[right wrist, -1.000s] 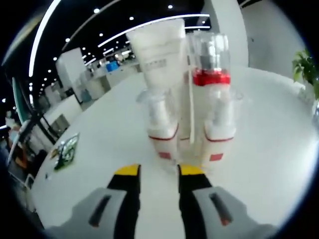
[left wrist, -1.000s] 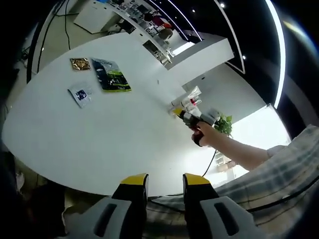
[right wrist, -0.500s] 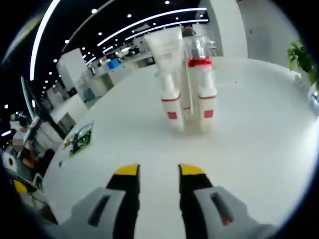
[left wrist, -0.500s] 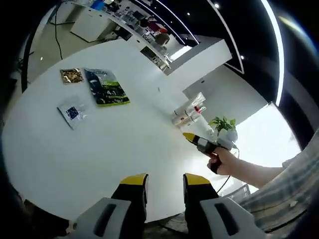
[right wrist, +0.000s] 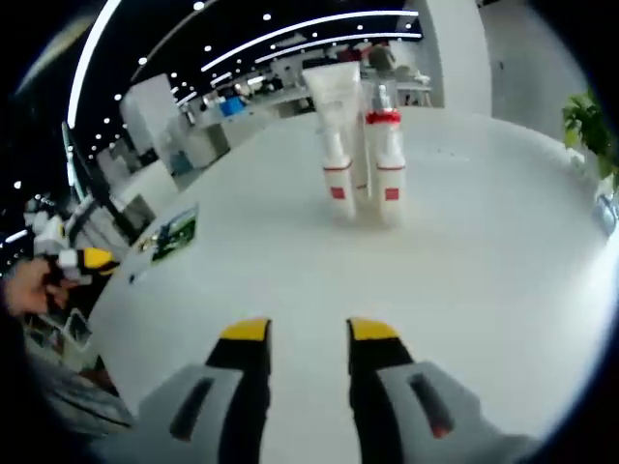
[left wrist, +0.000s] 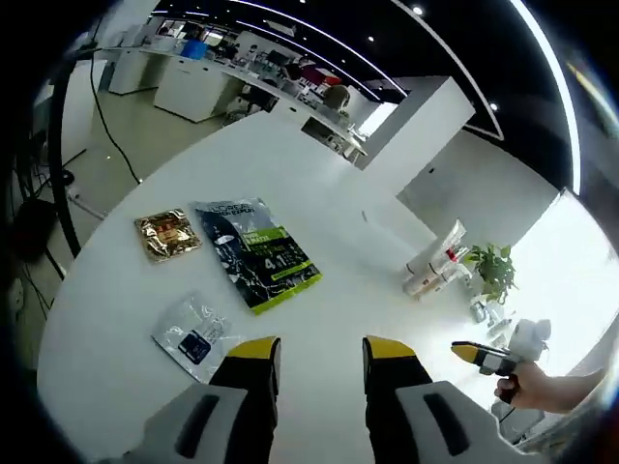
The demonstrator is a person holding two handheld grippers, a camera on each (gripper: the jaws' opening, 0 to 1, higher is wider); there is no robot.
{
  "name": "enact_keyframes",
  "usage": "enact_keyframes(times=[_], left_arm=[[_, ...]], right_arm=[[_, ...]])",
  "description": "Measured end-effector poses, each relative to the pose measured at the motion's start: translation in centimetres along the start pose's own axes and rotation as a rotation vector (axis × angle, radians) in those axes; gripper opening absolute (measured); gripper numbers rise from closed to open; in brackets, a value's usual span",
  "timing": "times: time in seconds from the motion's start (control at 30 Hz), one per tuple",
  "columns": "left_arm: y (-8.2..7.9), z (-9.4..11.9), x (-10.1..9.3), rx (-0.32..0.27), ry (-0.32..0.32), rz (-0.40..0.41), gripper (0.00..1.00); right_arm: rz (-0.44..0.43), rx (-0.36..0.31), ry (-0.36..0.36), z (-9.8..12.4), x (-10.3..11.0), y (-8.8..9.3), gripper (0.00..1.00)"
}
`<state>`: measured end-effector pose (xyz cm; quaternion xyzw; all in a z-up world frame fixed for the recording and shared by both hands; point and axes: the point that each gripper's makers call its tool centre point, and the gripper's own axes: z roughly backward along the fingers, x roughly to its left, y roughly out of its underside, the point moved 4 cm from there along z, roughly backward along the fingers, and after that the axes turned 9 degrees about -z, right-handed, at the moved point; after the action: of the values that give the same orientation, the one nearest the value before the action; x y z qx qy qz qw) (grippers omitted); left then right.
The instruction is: Arrange the skincare products in the storage area until every visible bottle or jar stands upright without overlapping.
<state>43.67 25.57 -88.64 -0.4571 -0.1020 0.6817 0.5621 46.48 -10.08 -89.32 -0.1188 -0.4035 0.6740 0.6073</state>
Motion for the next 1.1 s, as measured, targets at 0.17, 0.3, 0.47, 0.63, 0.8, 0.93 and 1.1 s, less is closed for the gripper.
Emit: enact_keyframes(times=[0.17,0.3,0.47,0.63,0.8,0.93,1.1], left_arm=[[-1.1,-2.3,2.0,0.002,-0.064,-0.003,0.33],[-1.2,-3.5,3.1,0.014,-0.103,0.014,0.32],[-1.0,-4.7,3.9,0.053,-0.146,0.019,0.31],[-0.7,-5.4,4.3,0.072,-0.170,0.070,0.30],[-0.7,-5.8,4.5,0.081,-0.202,0.077,0.28],[-1.0,-6.6,4.6,0.079,-0.234,0.064,0.27],[-1.0,-7.0,5.1,0.103,-0.283,-0.044,0.15]], right_arm=[[0.008,-0.009,-0.001,1.6,0.0,0.1,0.29],[0.028,-0.001,-0.005,2.3,0.0,0.0,0.29],[0.039,-0.005,-0.015,2.3,0.3,-0.6,0.29],[0.053,-0.006,-0.026,2.2,0.6,-0.9,0.29],[0.056,0.005,-0.020,2.3,0.3,-0.8,0.28],[0.056,0.015,-0.006,2.6,-0.5,-0.5,0.27],[0.053,0.021,0.004,2.8,-1.0,-0.4,0.27]])
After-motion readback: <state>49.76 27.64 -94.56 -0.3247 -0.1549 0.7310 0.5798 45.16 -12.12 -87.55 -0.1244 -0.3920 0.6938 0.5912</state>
